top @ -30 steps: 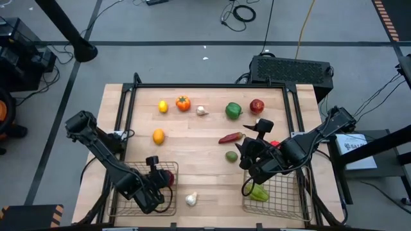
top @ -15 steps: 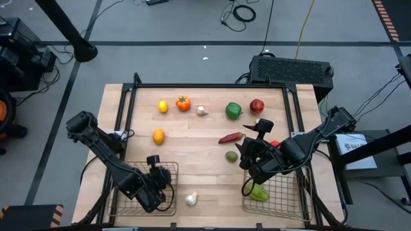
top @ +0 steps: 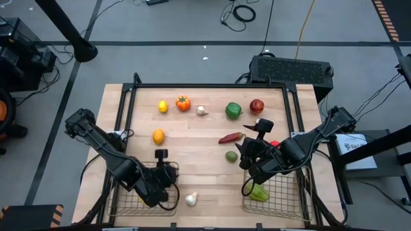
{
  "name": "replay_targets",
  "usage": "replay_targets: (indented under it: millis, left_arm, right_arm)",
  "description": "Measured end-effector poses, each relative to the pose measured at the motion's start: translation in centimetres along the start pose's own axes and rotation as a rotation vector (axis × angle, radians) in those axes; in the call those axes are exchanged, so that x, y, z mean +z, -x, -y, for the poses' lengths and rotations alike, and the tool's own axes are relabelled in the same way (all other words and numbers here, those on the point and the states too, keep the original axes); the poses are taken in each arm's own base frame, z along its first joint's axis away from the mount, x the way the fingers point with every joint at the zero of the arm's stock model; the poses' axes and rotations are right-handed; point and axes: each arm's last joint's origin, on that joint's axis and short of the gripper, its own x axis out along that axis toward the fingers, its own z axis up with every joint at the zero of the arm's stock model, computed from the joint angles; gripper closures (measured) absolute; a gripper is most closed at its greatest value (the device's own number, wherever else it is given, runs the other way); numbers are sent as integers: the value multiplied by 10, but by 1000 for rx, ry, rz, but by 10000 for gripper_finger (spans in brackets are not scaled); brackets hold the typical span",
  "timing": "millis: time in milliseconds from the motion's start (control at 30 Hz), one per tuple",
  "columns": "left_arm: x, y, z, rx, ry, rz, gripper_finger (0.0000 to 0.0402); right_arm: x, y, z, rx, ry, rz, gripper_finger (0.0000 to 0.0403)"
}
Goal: Sort produce into baskets
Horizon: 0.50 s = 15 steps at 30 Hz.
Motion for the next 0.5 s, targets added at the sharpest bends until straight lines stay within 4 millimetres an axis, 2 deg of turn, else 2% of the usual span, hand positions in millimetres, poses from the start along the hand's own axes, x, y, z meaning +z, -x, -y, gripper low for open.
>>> replay_targets:
  millis: [133, 300, 400, 500]
  left_arm:
    - [12, 3, -11, 99, -91, 58, 295]
    - [17, -2, -24, 247, -192, 78, 294]
    - [21, -7, -33, 333, -171, 87, 294]
    - [24, -12, -44, 384, -147, 76, 294]
  right_arm:
    - [0, 0, 0, -1, 0, 0, 49]
    - [-1, -5, 3, -38, -22, -3, 49]
    - [-8, -18, 5, -107, -37, -28, 49]
    - [-16, -40, 13, -164, 32, -114, 49]
